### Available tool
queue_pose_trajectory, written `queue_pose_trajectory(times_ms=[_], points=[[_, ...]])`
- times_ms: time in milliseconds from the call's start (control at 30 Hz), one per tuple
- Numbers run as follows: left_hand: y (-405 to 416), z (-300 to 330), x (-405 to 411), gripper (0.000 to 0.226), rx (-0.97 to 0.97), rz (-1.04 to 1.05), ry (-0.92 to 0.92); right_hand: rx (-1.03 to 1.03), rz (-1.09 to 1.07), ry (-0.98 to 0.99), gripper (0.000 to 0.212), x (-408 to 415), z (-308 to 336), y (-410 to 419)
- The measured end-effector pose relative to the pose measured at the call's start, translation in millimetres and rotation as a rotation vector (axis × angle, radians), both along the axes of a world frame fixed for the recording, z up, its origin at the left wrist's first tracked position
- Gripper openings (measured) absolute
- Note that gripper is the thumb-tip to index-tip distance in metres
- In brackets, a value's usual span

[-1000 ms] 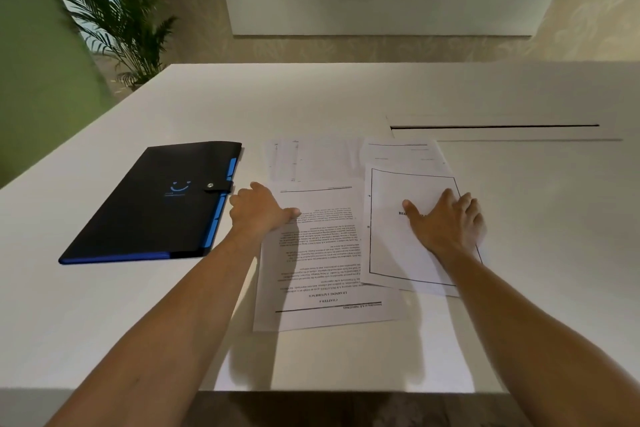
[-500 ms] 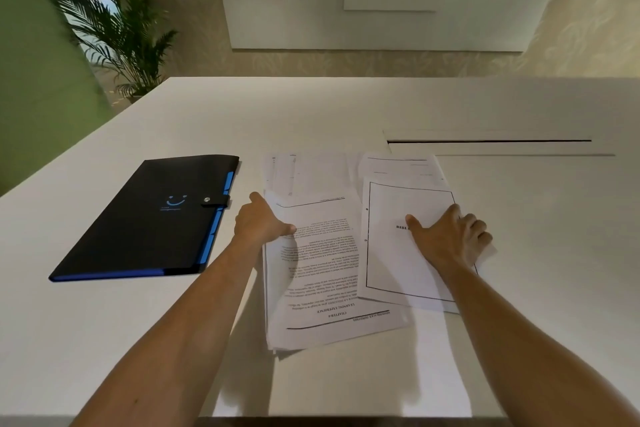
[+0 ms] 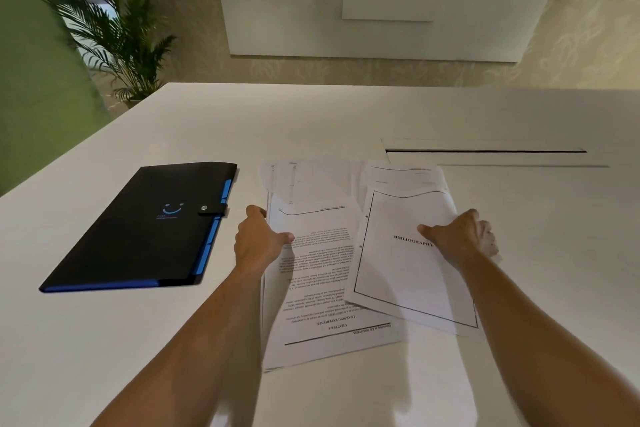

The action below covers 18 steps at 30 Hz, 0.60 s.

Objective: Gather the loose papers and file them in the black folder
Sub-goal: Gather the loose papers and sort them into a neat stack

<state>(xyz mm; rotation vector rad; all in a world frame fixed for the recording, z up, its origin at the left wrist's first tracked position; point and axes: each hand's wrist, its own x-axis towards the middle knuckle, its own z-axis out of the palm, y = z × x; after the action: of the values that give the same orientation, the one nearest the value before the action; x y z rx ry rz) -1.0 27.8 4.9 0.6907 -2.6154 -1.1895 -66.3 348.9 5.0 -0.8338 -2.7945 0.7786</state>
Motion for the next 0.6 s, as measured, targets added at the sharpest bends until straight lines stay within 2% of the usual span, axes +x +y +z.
queue_pose_trajectory(times_ms=[67,167,233,367,467,600], points=[[1,-2,0,0.055,0.01,-0.024,0.033,-0.045,0.004,0.041,0.078,2,3,4],[0,-4,-1,0.035,-0.019,-0.065,0.092,-0.058,0.008,0.122,0.04,3,10,6],[-2,-3,-3,0.026,-0.001,-0.078,0.134,-0.099,0.016,0.19,0.024,0,16,8],[-11,2,-11,0.02,0.141,-0.053,0.173,-0.167,0.097,0.273,0.007,-5,36,11],[-19,2,-14,0.022,0.29,-0.038,0.145,-0.17,0.176,0.352,0.015,-6,58,9],[-27,-1,-14,0.022,0.388,-0.046,0.108,-0.075,0.241,0.433,0.008,-6,87,6]])
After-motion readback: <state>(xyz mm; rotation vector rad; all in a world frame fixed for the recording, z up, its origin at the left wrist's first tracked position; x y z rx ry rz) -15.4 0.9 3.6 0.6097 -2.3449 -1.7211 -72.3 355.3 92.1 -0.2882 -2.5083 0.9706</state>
